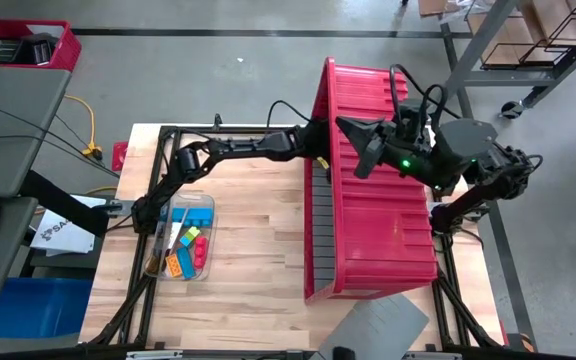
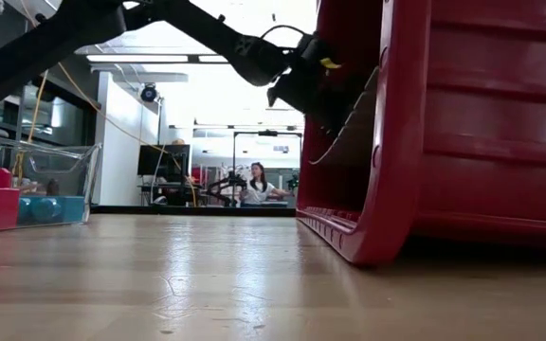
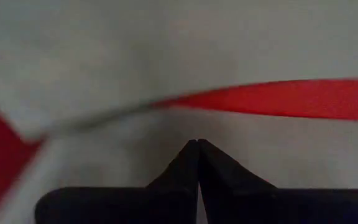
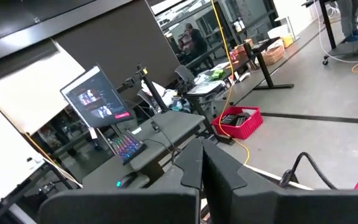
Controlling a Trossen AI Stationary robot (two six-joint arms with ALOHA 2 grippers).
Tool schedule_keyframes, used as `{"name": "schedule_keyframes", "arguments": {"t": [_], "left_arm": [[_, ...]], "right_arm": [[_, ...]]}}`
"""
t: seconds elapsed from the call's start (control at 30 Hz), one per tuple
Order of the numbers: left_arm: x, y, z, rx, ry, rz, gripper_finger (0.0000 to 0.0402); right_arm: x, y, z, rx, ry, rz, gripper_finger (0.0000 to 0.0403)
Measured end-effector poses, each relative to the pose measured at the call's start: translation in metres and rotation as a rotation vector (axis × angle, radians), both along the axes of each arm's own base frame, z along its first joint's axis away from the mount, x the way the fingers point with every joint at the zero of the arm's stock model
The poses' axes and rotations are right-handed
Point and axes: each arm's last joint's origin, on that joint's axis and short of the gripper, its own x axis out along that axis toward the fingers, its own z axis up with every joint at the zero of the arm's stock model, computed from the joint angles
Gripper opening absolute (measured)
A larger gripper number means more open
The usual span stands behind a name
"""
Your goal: Sort Items/Unsort Items
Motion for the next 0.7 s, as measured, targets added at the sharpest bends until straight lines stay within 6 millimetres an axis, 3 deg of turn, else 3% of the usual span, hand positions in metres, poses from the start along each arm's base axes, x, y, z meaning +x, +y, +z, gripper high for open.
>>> {"name": "schedule_keyframes", "arguments": {"t": [0.1,0.27,0.37,0.57,0.7], "left_arm": [[0.010,-0.012,0.001,0.152,-0.049,-0.049,0.0000],[0.018,-0.022,-0.031,0.099,0.001,-0.039,0.0000],[0.022,-0.024,-0.039,0.108,-0.002,-0.017,0.0000],[0.030,-0.027,-0.040,-0.043,-0.156,0.058,0.0000],[0.037,-0.032,-0.033,-0.054,-0.245,0.076,0.0000]], "right_arm": [[0.000,0.000,0.000,0.011,-0.007,0.000,0.0000],[0.001,0.000,-0.001,0.009,-0.006,0.000,0.0000],[0.002,0.000,0.000,0.009,-0.008,-0.001,0.0000],[0.003,-0.004,0.000,0.007,-0.011,-0.017,0.0000],[0.006,-0.005,0.000,0.011,-0.024,-0.029,0.0000]]}}
